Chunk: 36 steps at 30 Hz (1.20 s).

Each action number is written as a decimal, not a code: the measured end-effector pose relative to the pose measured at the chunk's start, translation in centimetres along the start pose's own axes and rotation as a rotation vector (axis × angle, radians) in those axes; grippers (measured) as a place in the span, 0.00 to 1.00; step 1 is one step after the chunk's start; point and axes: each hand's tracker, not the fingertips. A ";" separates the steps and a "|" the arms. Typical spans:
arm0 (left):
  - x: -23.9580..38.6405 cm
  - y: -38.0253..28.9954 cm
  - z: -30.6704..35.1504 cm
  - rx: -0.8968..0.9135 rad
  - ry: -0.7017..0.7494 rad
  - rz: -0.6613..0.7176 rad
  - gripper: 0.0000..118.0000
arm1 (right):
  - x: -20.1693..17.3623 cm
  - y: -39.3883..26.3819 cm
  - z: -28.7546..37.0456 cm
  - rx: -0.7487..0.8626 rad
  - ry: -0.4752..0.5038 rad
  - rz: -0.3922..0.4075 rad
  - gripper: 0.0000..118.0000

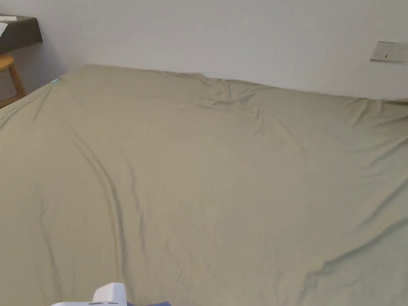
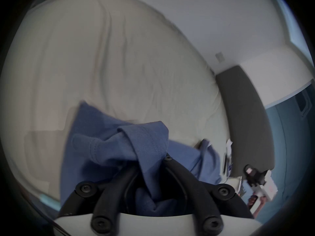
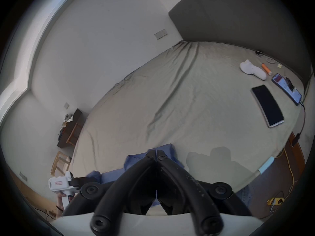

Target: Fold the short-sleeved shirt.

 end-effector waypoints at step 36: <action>8.1 -7.0 -6.1 -0.171 -0.187 -0.095 0.01 | 1.7 -1.5 0.6 -0.023 -0.030 -0.109 0.01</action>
